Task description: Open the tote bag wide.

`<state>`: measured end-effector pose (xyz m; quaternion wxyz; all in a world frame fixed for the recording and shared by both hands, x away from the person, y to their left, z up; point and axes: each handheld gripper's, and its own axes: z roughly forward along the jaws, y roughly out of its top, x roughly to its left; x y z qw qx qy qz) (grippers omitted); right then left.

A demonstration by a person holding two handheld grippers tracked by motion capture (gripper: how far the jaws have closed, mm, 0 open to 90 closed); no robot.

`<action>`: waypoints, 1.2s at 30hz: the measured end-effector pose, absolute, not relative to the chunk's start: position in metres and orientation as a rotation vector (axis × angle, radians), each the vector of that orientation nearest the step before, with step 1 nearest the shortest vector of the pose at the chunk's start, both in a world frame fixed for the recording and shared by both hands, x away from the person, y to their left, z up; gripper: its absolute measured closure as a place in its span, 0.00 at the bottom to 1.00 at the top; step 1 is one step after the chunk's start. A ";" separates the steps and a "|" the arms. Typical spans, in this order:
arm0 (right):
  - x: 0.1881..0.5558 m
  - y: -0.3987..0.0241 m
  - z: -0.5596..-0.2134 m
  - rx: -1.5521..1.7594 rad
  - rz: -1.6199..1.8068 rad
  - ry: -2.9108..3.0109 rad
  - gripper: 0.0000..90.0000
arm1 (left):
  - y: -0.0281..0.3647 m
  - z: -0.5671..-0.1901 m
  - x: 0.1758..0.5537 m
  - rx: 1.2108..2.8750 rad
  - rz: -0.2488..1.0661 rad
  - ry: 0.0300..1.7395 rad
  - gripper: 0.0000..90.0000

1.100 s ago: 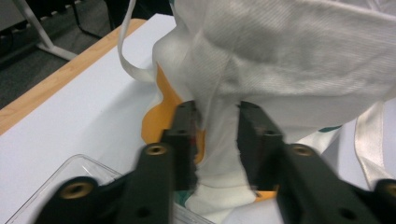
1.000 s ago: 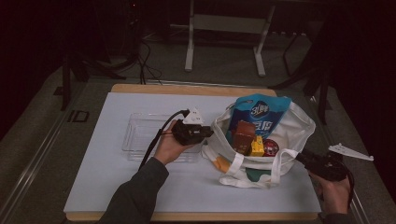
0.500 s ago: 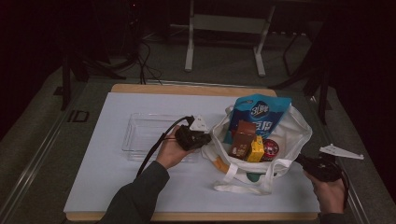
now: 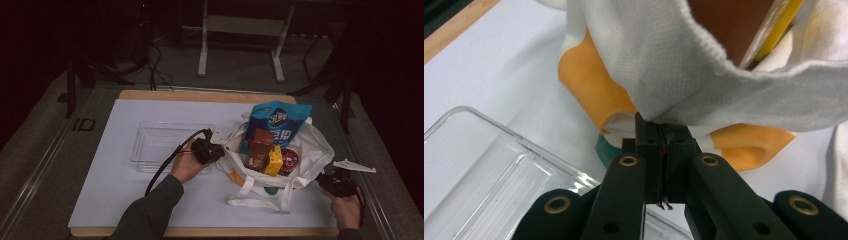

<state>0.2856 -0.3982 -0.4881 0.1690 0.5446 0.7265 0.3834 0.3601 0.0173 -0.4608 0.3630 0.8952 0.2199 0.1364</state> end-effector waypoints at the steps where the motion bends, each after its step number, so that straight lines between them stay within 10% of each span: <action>1: 0.286 -0.398 -0.491 1.562 1.081 2.062 0.99 | 0.017 -0.461 0.360 2.304 0.351 0.566 0.99; 36: 0.259 -0.418 -0.466 1.561 1.140 1.949 0.84 | 0.050 -0.434 0.340 2.157 0.356 0.584 0.81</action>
